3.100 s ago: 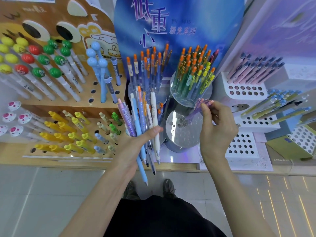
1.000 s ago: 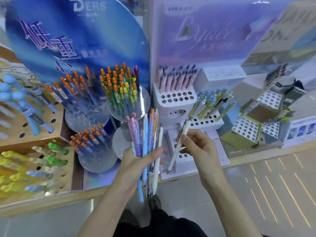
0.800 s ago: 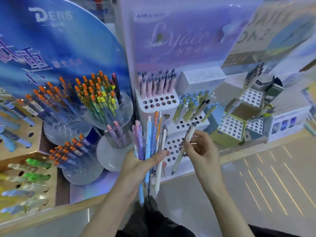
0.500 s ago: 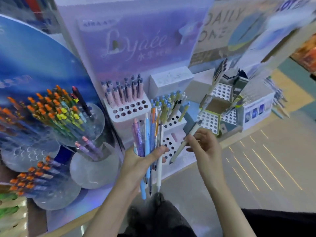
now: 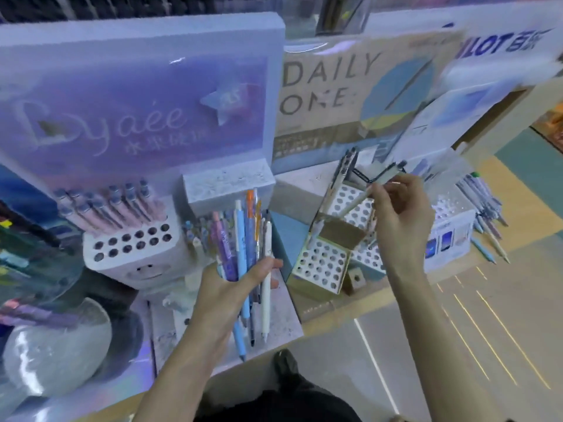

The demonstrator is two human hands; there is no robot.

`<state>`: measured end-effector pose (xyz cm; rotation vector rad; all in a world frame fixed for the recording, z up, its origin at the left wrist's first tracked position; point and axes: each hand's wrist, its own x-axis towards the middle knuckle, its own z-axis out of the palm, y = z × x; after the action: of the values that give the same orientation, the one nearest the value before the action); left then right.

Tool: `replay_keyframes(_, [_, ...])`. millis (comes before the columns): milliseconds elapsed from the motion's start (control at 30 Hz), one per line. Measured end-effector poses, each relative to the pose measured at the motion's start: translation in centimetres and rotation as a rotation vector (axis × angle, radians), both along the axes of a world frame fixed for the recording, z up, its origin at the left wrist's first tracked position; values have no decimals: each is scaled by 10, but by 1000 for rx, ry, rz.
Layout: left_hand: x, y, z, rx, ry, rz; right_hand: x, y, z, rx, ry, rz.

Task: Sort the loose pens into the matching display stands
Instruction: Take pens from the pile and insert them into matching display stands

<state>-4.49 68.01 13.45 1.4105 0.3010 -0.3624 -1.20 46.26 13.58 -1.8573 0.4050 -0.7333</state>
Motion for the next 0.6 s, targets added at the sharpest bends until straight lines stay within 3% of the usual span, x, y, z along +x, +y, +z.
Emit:
replay_keyframes(333, [9, -44, -8, -48, 26, 200, 34, -41, -24, -87, 38, 251])
replay_keyframes(600, [13, -45, -7, -63, 29, 187, 29, -34, -37, -420, -68, 344])
